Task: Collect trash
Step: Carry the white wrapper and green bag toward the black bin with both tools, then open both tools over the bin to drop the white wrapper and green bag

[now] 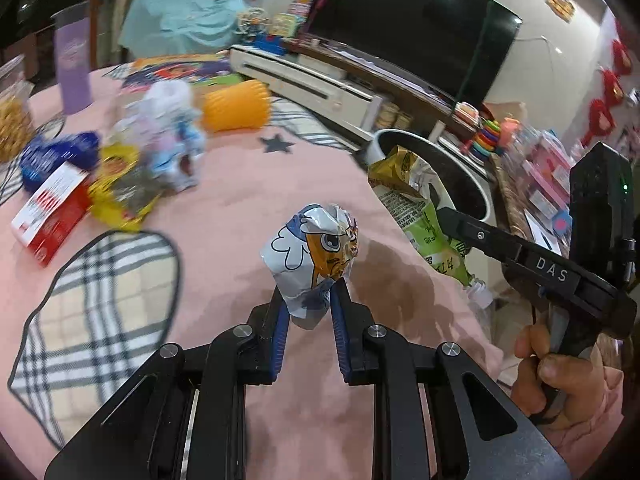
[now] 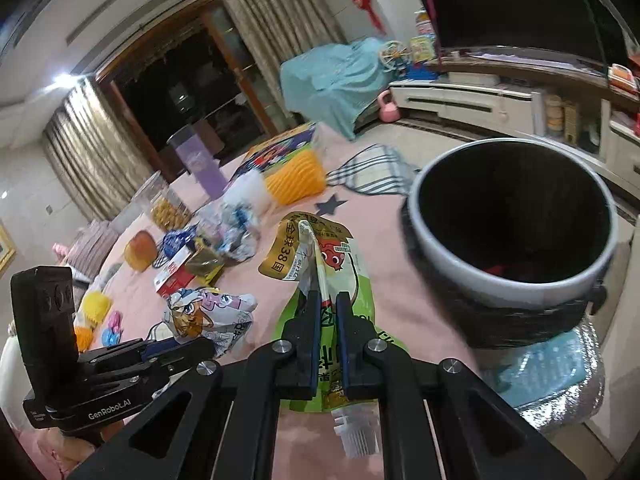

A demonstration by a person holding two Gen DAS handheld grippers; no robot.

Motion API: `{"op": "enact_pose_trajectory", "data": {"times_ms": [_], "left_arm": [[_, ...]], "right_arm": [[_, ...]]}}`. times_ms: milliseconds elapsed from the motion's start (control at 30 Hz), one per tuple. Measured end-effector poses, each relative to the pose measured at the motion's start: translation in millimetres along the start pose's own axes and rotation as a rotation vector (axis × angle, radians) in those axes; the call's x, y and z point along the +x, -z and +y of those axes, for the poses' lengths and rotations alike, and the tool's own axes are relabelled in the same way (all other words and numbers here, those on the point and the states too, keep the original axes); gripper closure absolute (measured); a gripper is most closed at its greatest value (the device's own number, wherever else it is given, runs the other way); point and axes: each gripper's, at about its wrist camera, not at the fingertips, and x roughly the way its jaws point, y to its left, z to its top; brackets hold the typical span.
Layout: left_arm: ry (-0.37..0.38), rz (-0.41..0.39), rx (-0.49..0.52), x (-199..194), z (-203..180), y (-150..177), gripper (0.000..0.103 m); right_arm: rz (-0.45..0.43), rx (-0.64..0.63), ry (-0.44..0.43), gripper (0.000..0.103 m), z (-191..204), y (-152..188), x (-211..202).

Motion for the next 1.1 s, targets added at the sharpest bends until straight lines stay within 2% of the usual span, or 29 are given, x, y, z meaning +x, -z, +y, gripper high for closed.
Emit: {"op": "enact_pose_trajectory", "data": {"times_ms": [467,1100], "left_arm": [[0.067,0.007,0.129,29,-66,-41,0.084],[0.084,0.078,0.218,86,-113,-93,0.084]], "right_arm": [[-0.089,0.061,0.086,0.096,-54,-25,-39],[-0.096,0.131,0.163,0.096,-111,-57,-34]]}}
